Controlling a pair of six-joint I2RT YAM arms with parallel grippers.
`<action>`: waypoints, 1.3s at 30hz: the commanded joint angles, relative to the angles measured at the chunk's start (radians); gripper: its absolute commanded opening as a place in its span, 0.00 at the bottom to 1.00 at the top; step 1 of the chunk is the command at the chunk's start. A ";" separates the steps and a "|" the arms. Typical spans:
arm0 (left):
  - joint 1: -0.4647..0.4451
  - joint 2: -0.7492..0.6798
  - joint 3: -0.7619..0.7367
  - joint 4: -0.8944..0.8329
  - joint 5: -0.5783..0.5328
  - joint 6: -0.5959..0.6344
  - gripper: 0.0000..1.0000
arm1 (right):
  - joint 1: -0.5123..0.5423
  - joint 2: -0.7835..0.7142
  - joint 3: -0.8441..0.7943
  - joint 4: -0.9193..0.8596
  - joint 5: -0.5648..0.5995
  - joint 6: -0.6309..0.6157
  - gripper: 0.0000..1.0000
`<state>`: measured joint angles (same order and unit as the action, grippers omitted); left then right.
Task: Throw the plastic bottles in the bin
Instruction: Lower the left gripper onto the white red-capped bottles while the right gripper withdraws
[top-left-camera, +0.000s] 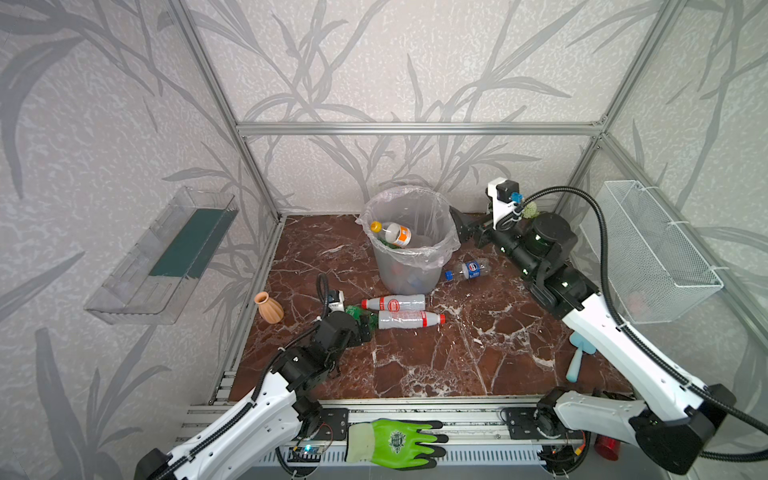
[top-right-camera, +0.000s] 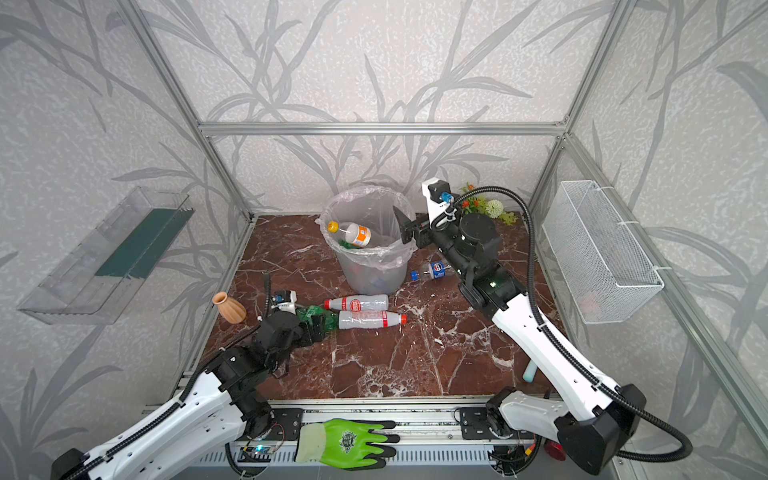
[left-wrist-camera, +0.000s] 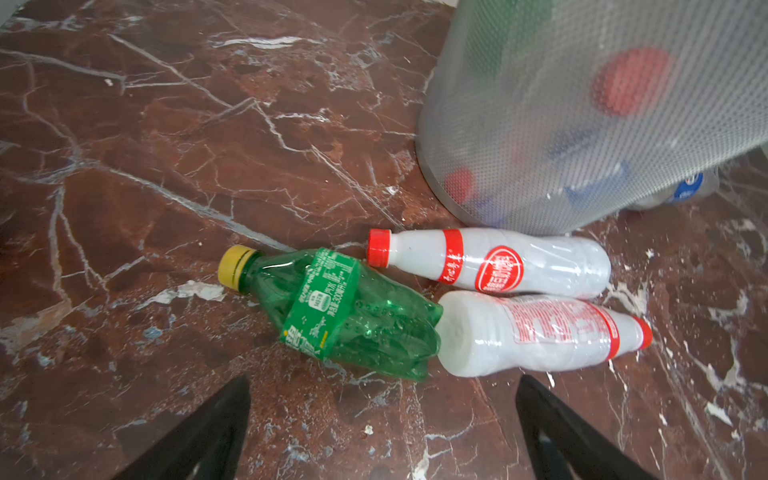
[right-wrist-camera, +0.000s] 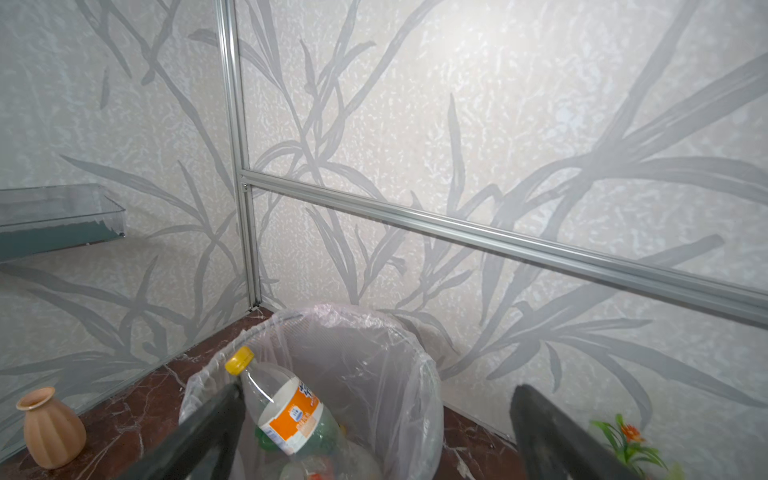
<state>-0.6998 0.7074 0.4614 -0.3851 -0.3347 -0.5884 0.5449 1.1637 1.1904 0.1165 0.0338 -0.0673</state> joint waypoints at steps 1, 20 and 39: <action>-0.077 0.042 0.057 0.043 -0.055 0.102 0.99 | -0.025 -0.034 -0.116 -0.046 0.028 0.023 0.99; -0.262 0.505 0.286 0.086 0.114 0.518 0.97 | -0.237 -0.350 -0.633 -0.118 -0.012 0.267 0.99; -0.261 0.874 0.453 0.050 0.003 0.668 0.97 | -0.330 -0.417 -0.753 -0.114 -0.075 0.333 0.99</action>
<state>-0.9600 1.5585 0.8841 -0.3271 -0.2916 0.0425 0.2211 0.7616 0.4419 -0.0120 -0.0261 0.2588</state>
